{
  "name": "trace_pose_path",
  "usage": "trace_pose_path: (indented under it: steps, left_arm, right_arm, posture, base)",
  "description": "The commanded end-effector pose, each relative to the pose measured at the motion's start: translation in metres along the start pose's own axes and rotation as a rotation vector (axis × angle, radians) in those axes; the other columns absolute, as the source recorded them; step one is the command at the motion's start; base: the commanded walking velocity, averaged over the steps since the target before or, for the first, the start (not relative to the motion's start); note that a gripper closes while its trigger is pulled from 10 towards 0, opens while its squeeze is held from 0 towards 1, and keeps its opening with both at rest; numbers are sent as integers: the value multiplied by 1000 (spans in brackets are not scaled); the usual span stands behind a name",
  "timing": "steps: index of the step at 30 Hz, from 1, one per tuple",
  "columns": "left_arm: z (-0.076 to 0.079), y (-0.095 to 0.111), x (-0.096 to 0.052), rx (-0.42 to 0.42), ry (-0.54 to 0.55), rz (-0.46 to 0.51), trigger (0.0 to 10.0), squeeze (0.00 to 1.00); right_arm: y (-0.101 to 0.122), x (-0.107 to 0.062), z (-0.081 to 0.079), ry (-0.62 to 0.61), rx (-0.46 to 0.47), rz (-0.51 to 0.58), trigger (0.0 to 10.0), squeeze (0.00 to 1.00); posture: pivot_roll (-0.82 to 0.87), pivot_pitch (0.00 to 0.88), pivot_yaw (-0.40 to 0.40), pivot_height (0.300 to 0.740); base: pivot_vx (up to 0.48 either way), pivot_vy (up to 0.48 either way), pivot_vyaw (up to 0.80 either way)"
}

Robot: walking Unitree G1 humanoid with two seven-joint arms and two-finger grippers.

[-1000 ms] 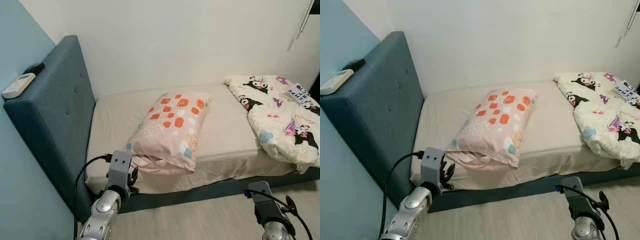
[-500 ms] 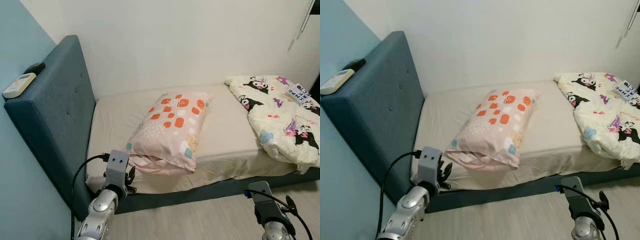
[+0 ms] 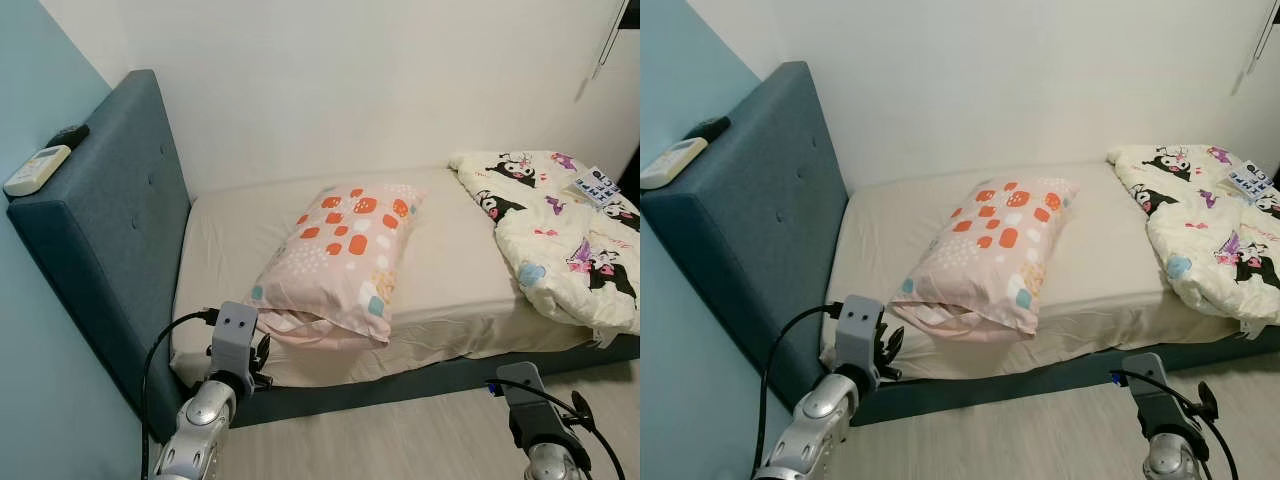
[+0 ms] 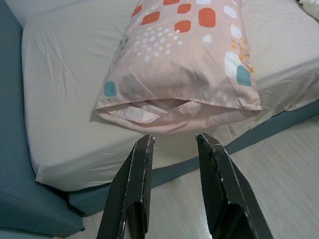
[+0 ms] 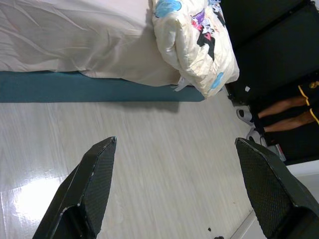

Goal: Clean up the room

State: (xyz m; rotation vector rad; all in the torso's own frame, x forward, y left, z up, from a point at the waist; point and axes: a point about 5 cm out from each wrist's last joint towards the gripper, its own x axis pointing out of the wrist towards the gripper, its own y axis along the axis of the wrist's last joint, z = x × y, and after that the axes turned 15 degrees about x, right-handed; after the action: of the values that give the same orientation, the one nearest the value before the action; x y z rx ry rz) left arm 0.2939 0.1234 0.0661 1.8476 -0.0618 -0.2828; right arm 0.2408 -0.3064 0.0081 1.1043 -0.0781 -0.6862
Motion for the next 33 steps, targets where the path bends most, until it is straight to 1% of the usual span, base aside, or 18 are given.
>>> trace_pose_path:
  steps: [1, 11, 22, 28, 33]
  left_arm:
    - [-1, -2, -1, -8, 8, -8, 10000, 0]
    - [-1, -2, -1, -1, 2, -10, 10000, 0]
    - [-2, -2, -1, -1, 5, -7, 10000, 0]
    - [1, -2, -1, -2, -4, -8, 10000, 0]
    - [-2, -2, -1, 0, 2, -7, 10000, 0]
  right_arm:
    - [-2, -1, -1, 8, 6, -6, 10000, 0]
    - [-4, -3, -3, 8, 7, -4, 10000, 0]
    - [-5, -5, -5, 8, 7, -1, 10000, 0]
    - [-6, -6, -6, 9, 7, -2, 10000, 0]
    - [-6, -7, -8, 9, 8, -1, 10000, 0]
  posture:
    - [-29, 25, -8, 740]
    - [-36, 20, 6, 740]
    - [-37, 14, -1, 740]
    - [-36, 11, 2, 740]
    - [-38, 11, -3, 740]
  base:
    - [0, 0, 0]
    - [0, 0, 0]
    - [0, 0, 0]
    - [0, 0, 0]
    - [0, 0, 0]
